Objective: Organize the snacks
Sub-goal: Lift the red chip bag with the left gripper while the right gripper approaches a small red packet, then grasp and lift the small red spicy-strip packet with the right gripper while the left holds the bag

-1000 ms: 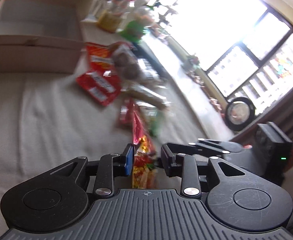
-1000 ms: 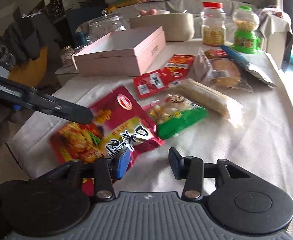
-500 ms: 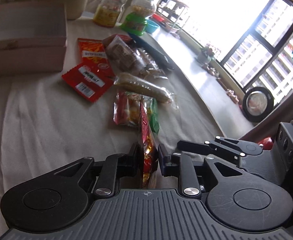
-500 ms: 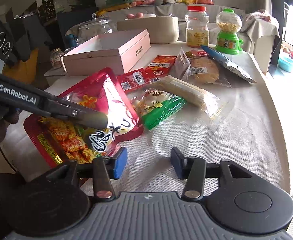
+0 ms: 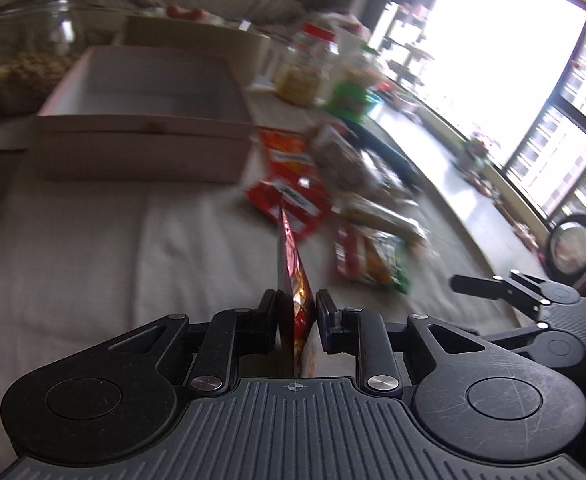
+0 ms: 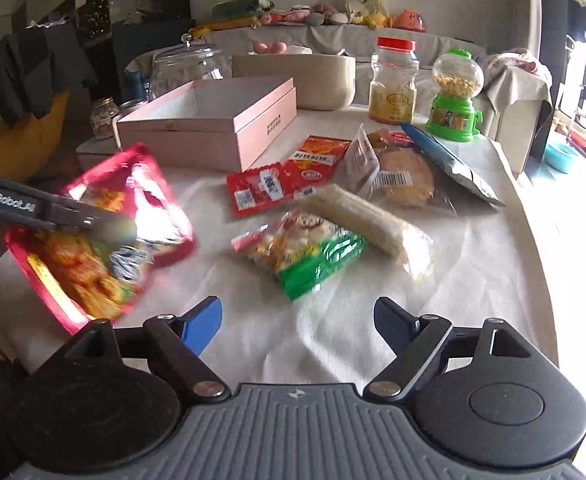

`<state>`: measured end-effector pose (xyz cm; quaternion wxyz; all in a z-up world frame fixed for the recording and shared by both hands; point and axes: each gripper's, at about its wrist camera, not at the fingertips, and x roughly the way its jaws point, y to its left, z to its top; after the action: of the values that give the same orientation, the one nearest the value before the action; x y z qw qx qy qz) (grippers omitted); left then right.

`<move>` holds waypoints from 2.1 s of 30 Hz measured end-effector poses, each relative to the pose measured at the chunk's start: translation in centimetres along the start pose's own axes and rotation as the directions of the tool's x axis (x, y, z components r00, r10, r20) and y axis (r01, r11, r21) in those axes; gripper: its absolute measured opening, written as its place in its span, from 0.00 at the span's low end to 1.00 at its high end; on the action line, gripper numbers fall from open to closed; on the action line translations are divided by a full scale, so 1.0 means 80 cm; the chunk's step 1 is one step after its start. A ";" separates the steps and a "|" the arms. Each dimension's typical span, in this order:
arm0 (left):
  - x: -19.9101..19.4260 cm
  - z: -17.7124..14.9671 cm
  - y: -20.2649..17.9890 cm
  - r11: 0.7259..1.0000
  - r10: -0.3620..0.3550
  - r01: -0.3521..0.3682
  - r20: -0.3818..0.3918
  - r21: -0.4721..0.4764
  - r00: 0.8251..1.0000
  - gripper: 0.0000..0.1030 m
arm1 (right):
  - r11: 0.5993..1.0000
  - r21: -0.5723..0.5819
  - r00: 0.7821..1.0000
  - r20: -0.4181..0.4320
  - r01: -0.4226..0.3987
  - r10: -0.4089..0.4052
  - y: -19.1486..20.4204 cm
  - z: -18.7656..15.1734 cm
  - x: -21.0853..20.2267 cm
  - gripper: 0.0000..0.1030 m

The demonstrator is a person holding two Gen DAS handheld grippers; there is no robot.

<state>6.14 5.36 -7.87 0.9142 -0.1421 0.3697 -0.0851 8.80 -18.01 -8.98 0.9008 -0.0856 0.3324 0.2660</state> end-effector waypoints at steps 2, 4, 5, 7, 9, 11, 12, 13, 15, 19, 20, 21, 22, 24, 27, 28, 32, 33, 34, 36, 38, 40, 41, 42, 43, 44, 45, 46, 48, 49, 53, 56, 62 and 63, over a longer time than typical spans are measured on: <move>-0.001 0.000 0.008 1.000 0.007 -0.007 -0.008 -0.021 1.000 0.24 | 1.000 0.004 1.000 0.015 -0.014 0.014 0.001 0.017 0.010 0.81; 0.001 -0.004 0.008 1.000 -0.007 0.007 -0.006 -0.013 1.000 0.27 | 0.999 0.001 0.999 0.038 -0.032 0.032 0.002 0.037 0.023 0.81; 0.003 -0.006 0.007 1.000 -0.020 0.019 -0.009 -0.007 1.000 0.30 | 0.999 -0.009 0.998 0.044 -0.034 0.034 0.004 0.049 0.033 0.81; 0.010 -0.010 0.006 0.999 -0.041 0.041 -0.021 -0.002 0.999 0.31 | 0.998 -0.041 0.998 0.041 -0.049 0.050 0.011 0.071 0.056 0.81; 0.014 -0.011 0.008 0.999 -0.047 0.048 -0.030 0.006 0.998 0.28 | 0.994 -0.078 0.996 0.026 -0.079 0.081 0.020 0.089 0.083 0.81; 0.012 -0.012 0.014 0.999 -0.040 0.040 -0.021 -0.011 0.999 0.25 | 0.989 -0.118 0.996 0.007 -0.089 0.091 0.031 0.101 0.109 0.81; 0.011 -0.012 0.019 0.998 -0.047 0.046 -0.021 -0.031 0.999 0.25 | 0.987 -0.133 0.996 -0.006 -0.088 0.088 0.035 0.105 0.120 0.81; 0.009 -0.012 0.024 0.997 -0.051 0.049 -0.024 -0.055 0.998 0.25 | 0.986 -0.139 0.996 -0.021 -0.087 0.084 0.038 0.108 0.132 0.81; 0.004 -0.012 0.032 0.995 -0.056 0.054 -0.033 -0.083 0.998 0.25 | 0.987 -0.136 0.996 -0.058 -0.080 0.073 0.040 0.112 0.154 0.79; -0.001 -0.016 0.037 0.994 -0.065 0.061 -0.045 -0.087 0.997 0.25 | 0.983 -0.152 0.991 -0.099 -0.101 0.087 0.049 0.107 0.159 0.58; -0.001 -0.017 0.038 0.994 -0.068 0.064 -0.046 -0.092 0.997 0.24 | 0.980 -0.163 0.991 -0.100 -0.110 0.095 0.054 0.105 0.153 0.55; -0.001 -0.017 0.041 0.993 -0.073 0.068 -0.046 -0.100 0.996 0.24 | 0.976 -0.182 0.991 -0.089 -0.118 0.103 0.060 0.099 0.143 0.51; -0.001 -0.018 0.043 0.991 -0.078 0.073 -0.045 -0.111 0.996 0.24 | 0.971 -0.201 0.990 -0.088 -0.129 0.113 0.066 0.094 0.133 0.45; -0.002 -0.019 0.046 0.989 -0.086 0.080 -0.042 -0.128 0.995 0.24 | 0.962 -0.214 0.983 -0.110 -0.171 0.150 0.072 0.082 0.112 0.43; -0.005 -0.020 0.047 0.988 -0.079 0.073 -0.037 -0.136 0.996 0.24 | 0.951 -0.220 0.971 -0.139 -0.220 0.192 0.072 0.058 0.080 0.42; -0.005 -0.020 0.047 0.988 -0.077 0.071 -0.038 -0.137 0.996 0.24 | 0.947 -0.231 0.970 -0.143 -0.224 0.194 0.072 0.049 0.069 0.42; -0.006 -0.021 0.039 0.988 -0.089 0.082 -0.048 -0.130 0.995 0.24 | 0.929 -0.293 0.969 -0.166 -0.225 0.182 0.061 0.019 0.027 0.48; -0.005 -0.021 0.035 0.988 -0.097 0.090 -0.052 -0.126 0.994 0.24 | 0.927 -0.313 0.972 -0.169 -0.208 0.161 0.056 0.010 0.017 0.51; -0.005 -0.021 0.030 0.988 -0.106 0.099 -0.055 -0.119 0.993 0.24 | 0.926 -0.332 0.977 -0.168 -0.181 0.131 0.052 0.003 0.011 0.54; -0.003 -0.022 0.020 0.988 -0.122 0.116 -0.061 -0.101 0.991 0.24 | 0.921 -0.373 0.985 -0.164 -0.112 0.053 0.043 -0.011 0.000 0.59; -0.002 -0.023 0.009 0.989 -0.132 0.126 -0.070 -0.081 0.989 0.24 | 0.916 -0.399 0.991 -0.130 -0.037 -0.016 0.034 -0.022 -0.012 0.66; 0.000 -0.024 0.001 0.990 -0.130 0.125 -0.077 -0.065 0.989 0.24 | 0.910 -0.413 0.990 -0.105 0.044 -0.096 0.024 -0.028 -0.019 0.67; 0.000 -0.025 -0.001 0.991 -0.126 0.122 -0.079 -0.061 0.989 0.24 | 0.900 -0.424 0.986 -0.085 0.097 -0.146 0.021 -0.031 -0.022 0.67; 0.000 -0.025 -0.002 0.991 -0.123 0.119 -0.081 -0.060 0.989 0.24 | 0.892 -0.432 0.981 -0.070 0.133 -0.180 0.019 -0.034 -0.025 0.67; 0.001 -0.025 -0.002 0.991 -0.120 0.116 -0.083 -0.061 0.989 0.24 | 0.887 -0.433 0.976 -0.061 0.163 -0.209 0.015 -0.036 -0.026 0.67; 0.001 -0.026 -0.002 0.992 -0.117 0.111 -0.085 -0.063 0.990 0.24 | 0.893 -0.416 0.974 -0.062 0.172 -0.217 0.011 -0.037 -0.029 0.68; 0.001 -0.027 -0.002 0.992 -0.113 0.107 -0.087 -0.065 0.990 0.24 | 0.909 -0.385 0.977 -0.069 0.162 -0.204 0.005 -0.037 -0.034 0.68; 0.002 -0.027 -0.002 0.992 -0.110 0.104 -0.089 -0.067 0.990 0.24 | 0.933 -0.335 0.982 -0.083 0.133 -0.169 -0.003 -0.035 -0.039 0.68; 0.004 -0.028 -0.002 0.992 -0.108 0.102 -0.094 -0.073 0.990 0.24 | 0.983 -0.179 0.992 -0.112 0.036 -0.057 -0.022 -0.025 -0.046 0.70; 0.005 -0.028 -0.003 0.992 -0.108 0.101 -0.096 -0.075 0.989 0.24 | 0.994 -0.110 0.994 -0.109 -0.002 -0.010 -0.029 -0.021 -0.049 0.72; 0.007 -0.028 -0.011 0.992 -0.115 0.110 -0.103 -0.061 0.988 0.24 | 1.000 0.021 0.998 -0.061 0.017 -0.016 -0.032 -0.012 -0.038 0.77; 0.010 -0.030 -0.017 0.991 -0.128 0.123 -0.113 -0.049 0.985 0.24 | 0.995 0.093 0.996 -0.094 0.017 -0.008 -0.031 -0.011 -0.011 0.77; 0.010 -0.032 -0.018 0.991 -0.130 0.126 -0.120 -0.041 0.984 0.24 | 0.998 0.064 0.991 -0.133 0.027 -0.019 -0.012 -0.013 0.013 0.79; 0.009 -0.032 -0.019 0.991 -0.131 0.128 -0.122 -0.036 0.984 0.24 | 0.998 0.055 0.991 -0.134 0.029 -0.022 -0.009 -0.015 0.011 0.76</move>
<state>4.79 3.25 -9.63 0.8798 -0.1733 0.4172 -0.1479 9.13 -18.65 -10.46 0.8821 -0.0815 0.3980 0.2385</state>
